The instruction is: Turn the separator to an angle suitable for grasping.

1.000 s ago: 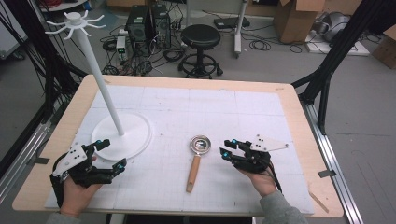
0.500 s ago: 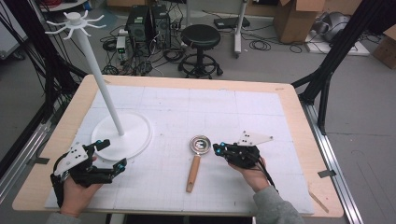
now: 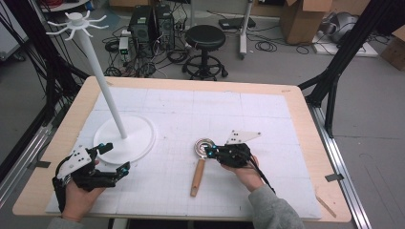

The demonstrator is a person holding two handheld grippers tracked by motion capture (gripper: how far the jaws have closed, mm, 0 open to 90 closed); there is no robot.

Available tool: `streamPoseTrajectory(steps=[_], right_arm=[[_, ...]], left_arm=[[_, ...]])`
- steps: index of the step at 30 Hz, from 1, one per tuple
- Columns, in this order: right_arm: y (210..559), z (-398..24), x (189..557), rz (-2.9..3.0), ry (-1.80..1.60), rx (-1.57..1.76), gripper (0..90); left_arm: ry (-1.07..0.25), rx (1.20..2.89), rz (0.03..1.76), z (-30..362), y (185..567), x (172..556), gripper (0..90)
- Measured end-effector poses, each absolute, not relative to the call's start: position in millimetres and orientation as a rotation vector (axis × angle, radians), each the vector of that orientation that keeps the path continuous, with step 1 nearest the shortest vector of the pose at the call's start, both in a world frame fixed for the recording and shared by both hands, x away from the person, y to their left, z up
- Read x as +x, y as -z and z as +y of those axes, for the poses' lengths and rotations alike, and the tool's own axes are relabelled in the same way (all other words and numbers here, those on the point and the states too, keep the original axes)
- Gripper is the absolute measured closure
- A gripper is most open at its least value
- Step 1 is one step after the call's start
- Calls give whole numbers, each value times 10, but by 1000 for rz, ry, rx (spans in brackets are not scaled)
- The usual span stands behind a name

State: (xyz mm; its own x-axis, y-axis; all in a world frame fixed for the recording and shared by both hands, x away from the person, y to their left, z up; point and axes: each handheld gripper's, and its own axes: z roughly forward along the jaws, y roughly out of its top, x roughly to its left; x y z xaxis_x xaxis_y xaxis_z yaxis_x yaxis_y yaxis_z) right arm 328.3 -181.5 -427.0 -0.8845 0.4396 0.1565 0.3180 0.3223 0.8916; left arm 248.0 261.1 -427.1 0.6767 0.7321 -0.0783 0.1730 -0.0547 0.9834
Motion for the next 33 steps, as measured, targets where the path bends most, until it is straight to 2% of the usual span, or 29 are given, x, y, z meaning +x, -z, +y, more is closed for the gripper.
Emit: streamPoseTrajectory(steps=[15,33], right_arm=[[4332,-1637,3476,2528,-1565,759,900],[4414,-1309,3492,2709,-1394,674,900]], left_arm=[[-537,1595,775,2646,4286,2457,37],[-536,1602,798,2695,4306,2422,37]])
